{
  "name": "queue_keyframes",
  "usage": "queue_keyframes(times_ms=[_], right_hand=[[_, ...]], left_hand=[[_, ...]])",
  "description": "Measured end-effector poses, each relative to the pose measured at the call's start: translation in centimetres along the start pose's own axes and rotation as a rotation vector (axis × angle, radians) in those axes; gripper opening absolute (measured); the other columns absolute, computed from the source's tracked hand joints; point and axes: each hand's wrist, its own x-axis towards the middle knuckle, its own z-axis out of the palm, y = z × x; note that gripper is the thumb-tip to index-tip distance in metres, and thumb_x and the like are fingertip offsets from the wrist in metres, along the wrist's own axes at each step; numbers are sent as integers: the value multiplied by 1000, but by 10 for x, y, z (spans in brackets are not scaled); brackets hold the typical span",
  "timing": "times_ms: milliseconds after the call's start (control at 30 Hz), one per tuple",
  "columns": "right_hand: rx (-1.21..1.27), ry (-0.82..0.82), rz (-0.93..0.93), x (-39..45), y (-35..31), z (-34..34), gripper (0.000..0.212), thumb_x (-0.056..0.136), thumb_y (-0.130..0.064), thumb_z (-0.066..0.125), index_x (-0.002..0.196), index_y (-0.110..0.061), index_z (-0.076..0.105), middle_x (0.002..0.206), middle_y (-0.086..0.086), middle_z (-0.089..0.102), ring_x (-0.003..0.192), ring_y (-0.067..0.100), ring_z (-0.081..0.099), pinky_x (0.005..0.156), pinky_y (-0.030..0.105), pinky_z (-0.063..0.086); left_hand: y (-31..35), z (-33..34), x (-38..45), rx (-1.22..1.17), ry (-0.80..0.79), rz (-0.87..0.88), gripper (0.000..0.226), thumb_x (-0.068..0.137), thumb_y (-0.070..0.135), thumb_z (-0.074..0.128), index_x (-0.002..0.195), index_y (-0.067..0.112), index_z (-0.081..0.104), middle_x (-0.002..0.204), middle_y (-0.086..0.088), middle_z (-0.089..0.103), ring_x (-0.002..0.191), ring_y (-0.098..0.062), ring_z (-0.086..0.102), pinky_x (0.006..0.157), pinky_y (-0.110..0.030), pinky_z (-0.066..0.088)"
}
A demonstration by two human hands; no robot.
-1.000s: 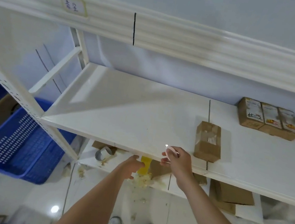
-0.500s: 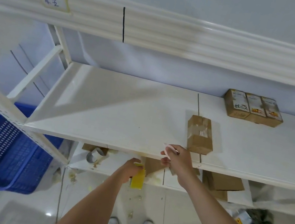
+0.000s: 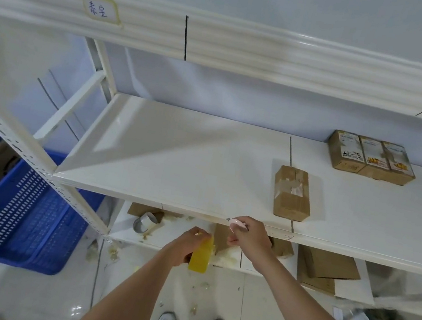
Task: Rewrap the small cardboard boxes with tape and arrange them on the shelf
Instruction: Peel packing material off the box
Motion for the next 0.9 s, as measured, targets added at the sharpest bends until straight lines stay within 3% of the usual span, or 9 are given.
queue_keyframes(times_ms=[133,233,300,367,467,533,633,767,900], right_hand=[[-84,-19,-22,7,4,3,19,78,-38,58,87,-37,74,83,-11,75,70,17,75,86,52,58],[-42,-20,-35,19,12,7,15,79,-33,60,81,-35,75,85,-9,75,74,22,75,81,53,60],[-33,-13,-36,10,2,9,16,84,-24,61,80,-26,76,85,-3,74,79,25,73,78,51,62],[-18,-16,-29,5,-3,12,18,88,-13,58,87,-5,74,82,8,72,71,27,69,76,47,63],[10,-21,-11,2,-4,15,21,94,-7,58,97,13,66,79,14,63,65,25,59,63,35,56],[19,-24,-13,0,-4,18,21,96,-11,60,99,9,67,83,12,65,64,24,61,61,31,56],[-7,-33,-25,0,-3,22,20,96,-16,61,100,2,69,88,12,69,62,21,65,60,27,57],[-55,-24,-40,-2,-3,23,21,96,-17,59,100,0,70,91,15,72,60,18,66,54,19,54],[-102,-12,-54,-1,0,25,18,92,-8,55,95,2,70,90,17,71,58,18,66,61,28,56]], left_hand=[[9,0,-21,0,4,-3,51,78,55,71,120,30,57,116,-10,67,105,-29,69,96,-47,56],[-3,-5,-33,-19,-32,-32,42,89,47,71,126,32,57,114,-9,66,100,-27,68,90,-39,59],[-14,-9,-37,-81,-49,-18,47,88,46,73,128,29,56,118,-11,65,103,-28,67,87,-38,59],[-20,-11,-39,-132,-69,18,48,87,44,75,127,26,58,120,-13,64,103,-29,66,85,-38,58],[-19,-10,-44,-185,-95,47,37,91,36,72,123,23,60,116,-12,63,98,-28,65,87,-41,55],[-15,-9,-48,-235,-100,48,26,95,26,67,120,21,59,110,-13,64,90,-30,67,85,-44,56],[-13,-6,-51,-269,-101,41,16,98,17,63,114,18,58,96,-17,67,70,-30,70,68,-41,61],[-15,3,-50,-272,-97,29,19,99,19,63,116,17,56,90,-18,72,74,-34,71,89,-51,56],[-20,11,-55,-238,-91,38,32,100,29,63,125,16,51,94,-15,72,73,-27,74,77,-42,61]])
